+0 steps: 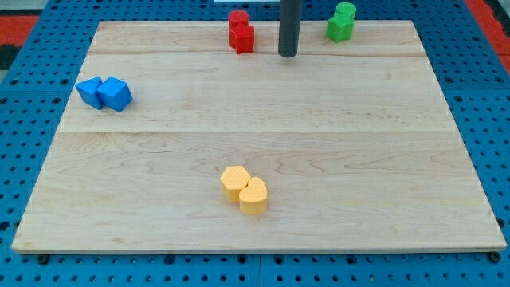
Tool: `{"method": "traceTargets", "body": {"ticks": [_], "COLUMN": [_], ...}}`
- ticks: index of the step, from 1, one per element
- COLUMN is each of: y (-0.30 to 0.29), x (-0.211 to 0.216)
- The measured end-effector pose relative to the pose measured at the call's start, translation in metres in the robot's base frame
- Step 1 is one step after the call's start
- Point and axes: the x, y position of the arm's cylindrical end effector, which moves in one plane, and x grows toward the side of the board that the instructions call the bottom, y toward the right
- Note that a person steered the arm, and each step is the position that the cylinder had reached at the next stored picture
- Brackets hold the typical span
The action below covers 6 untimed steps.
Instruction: Push the green star right a bit
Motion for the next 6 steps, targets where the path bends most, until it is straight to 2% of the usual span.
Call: {"method": "traceTargets", "body": {"ticks": [1,2,3,6], "y": [-0.004,0.014,0.060,0.085], "x": [-0.048,-0.070,-0.067,-0.066]}}
